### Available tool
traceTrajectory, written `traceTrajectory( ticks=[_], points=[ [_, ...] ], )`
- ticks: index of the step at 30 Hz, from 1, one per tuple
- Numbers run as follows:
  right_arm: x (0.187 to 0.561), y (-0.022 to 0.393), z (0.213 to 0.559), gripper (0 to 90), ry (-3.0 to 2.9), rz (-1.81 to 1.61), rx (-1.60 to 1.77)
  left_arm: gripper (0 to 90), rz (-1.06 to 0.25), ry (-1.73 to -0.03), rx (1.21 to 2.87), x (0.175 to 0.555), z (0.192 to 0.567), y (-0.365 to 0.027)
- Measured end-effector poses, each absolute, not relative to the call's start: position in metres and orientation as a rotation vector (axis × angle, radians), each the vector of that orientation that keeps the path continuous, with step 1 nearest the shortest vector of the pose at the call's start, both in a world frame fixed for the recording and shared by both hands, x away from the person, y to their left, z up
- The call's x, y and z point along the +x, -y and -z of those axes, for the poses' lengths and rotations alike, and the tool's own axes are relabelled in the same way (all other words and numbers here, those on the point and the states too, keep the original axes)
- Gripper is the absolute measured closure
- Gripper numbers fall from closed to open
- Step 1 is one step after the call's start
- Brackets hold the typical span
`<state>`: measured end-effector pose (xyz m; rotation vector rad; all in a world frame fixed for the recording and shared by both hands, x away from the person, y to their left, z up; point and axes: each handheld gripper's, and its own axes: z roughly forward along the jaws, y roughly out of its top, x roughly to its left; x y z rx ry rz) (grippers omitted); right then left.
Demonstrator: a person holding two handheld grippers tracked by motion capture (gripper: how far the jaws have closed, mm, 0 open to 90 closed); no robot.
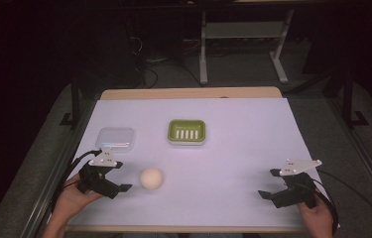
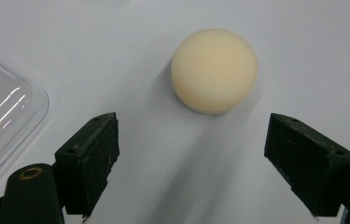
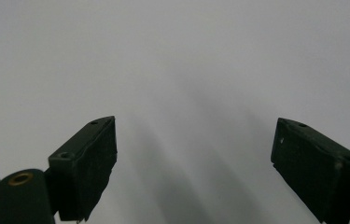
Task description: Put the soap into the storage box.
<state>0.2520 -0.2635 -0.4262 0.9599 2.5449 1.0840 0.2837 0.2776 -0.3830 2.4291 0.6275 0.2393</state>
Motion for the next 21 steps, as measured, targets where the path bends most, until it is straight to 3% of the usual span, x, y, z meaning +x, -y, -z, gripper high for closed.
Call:
traceTrajectory(
  ticks=[21],
  points=[
    [0.253,0.260,0.427,13.6,-2.557,-1.083,0.930,16.6,-0.175,-0.562,2.530,0.305,0.387,-0.235]
  ],
)
